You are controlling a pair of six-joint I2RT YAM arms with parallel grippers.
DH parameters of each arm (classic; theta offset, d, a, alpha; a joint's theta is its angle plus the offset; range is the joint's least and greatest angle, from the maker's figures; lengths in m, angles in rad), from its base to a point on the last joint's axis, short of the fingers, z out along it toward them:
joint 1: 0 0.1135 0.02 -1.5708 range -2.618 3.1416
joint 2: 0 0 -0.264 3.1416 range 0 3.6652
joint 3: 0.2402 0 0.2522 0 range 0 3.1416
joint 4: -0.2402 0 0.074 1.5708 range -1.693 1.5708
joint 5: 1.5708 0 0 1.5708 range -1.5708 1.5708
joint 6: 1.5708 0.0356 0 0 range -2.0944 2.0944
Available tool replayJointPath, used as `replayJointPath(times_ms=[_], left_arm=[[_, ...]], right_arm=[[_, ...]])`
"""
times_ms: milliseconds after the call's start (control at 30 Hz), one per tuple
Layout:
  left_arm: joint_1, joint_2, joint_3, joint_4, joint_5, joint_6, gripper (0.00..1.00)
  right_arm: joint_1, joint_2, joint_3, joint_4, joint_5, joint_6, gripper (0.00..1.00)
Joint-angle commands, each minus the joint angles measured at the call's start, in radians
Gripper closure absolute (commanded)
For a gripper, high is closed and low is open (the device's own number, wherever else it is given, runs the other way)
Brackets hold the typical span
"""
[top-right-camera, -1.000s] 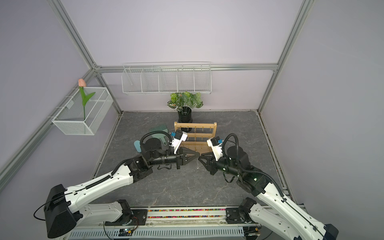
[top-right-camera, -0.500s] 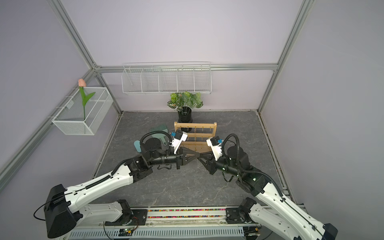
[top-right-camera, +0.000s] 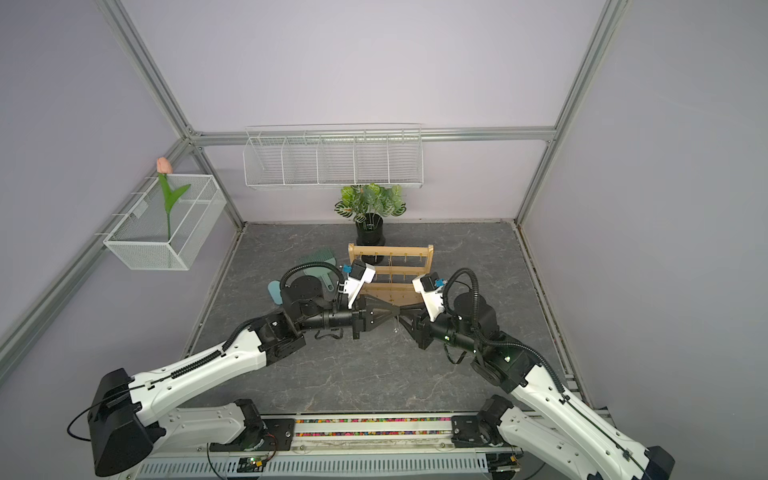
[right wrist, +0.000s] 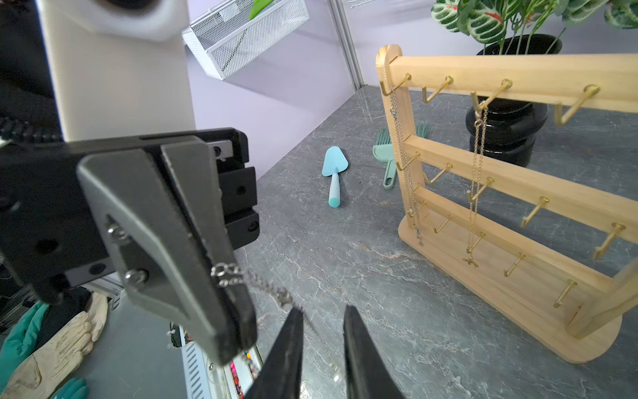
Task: Hang the necklace on the jewelry display stand
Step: Pick up the necklace from the center of the board.
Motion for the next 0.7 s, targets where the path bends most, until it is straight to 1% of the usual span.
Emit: replayJointPath(times_ms=[0, 300, 667], left_arm=[[0.000, -0.001, 0.037, -0.001, 0.018, 0.006, 0.98], [0.000, -0.002, 0.039, 0.000, 0.025, 0.005, 0.98], [0.000, 0.001, 0.051, -0.002, 0.026, 0.004, 0.98]], right_arm=[[-0.008, 0.009, -0.018, 0.041, -0.012, -0.020, 0.76], [-0.009, 0.013, -0.025, 0.053, -0.004, -0.016, 0.80], [-0.009, 0.020, -0.063, 0.148, -0.020, 0.012, 0.75]])
